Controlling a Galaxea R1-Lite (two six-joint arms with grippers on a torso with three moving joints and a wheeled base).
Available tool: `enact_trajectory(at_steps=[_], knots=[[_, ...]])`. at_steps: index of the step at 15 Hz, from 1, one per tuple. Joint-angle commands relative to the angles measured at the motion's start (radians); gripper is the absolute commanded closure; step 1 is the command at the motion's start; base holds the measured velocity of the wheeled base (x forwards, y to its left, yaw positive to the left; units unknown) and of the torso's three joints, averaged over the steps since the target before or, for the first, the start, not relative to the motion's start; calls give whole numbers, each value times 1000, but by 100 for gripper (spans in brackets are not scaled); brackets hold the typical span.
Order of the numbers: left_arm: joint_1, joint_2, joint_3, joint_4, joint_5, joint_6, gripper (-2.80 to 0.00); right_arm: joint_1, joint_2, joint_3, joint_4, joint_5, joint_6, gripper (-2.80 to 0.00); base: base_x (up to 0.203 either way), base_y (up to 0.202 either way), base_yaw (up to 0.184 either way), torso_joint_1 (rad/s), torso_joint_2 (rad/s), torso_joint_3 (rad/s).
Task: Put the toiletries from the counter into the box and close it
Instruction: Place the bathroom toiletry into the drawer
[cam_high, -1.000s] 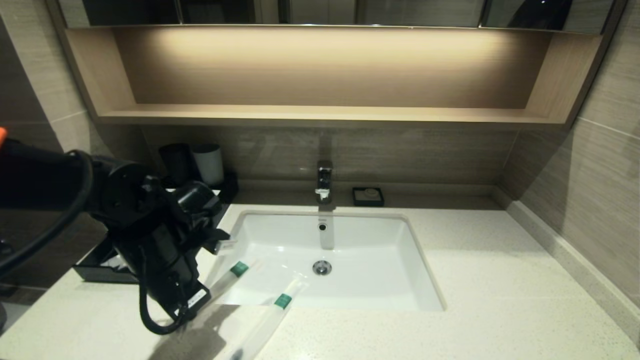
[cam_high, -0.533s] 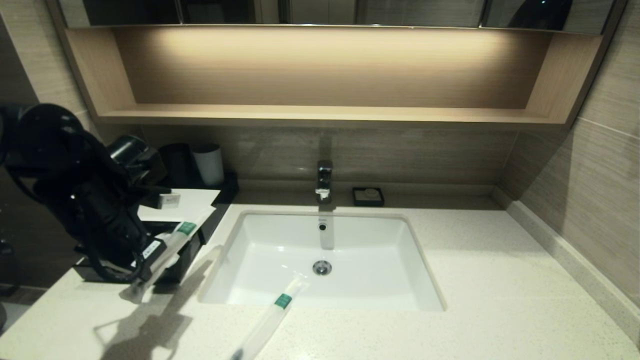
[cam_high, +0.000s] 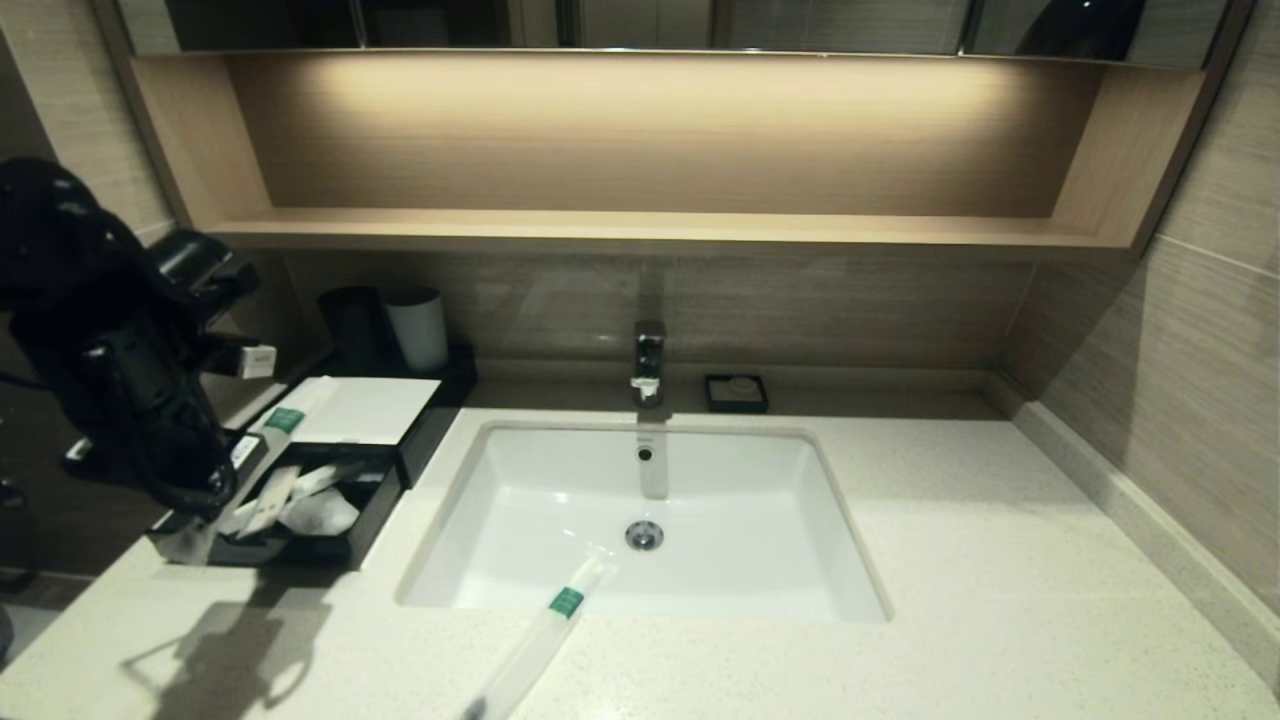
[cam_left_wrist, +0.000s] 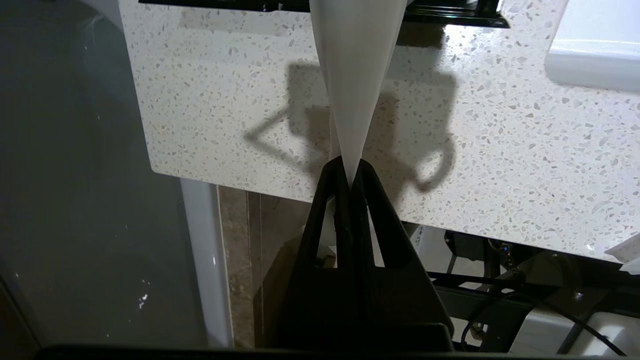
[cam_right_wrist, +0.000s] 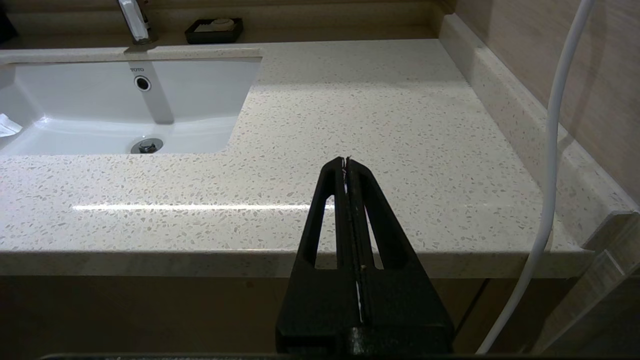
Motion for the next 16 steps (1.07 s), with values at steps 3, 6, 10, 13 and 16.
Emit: enact_trajectory(at_steps=[3, 6, 10, 13, 16], knots=[[70, 20, -3, 23, 3, 2, 0, 0, 1, -1, 0, 0, 1, 0, 0, 0, 0, 0, 0, 0], [92, 16, -3, 29, 6, 6, 0, 0, 1, -1, 0, 0, 1, 0, 0, 0, 0, 0, 0, 0], [109, 21, -3, 56, 6, 14, 0, 0, 1, 0, 0, 0, 1, 0, 0, 0, 0, 0, 0, 0], [118, 34, -4, 64, 8, 14, 0, 0, 1, -1, 0, 0, 1, 0, 0, 0, 0, 0, 0, 0], [118, 55, -9, 76, 14, 13, 0, 0, 1, -1, 0, 0, 1, 0, 0, 0, 0, 0, 0, 0]])
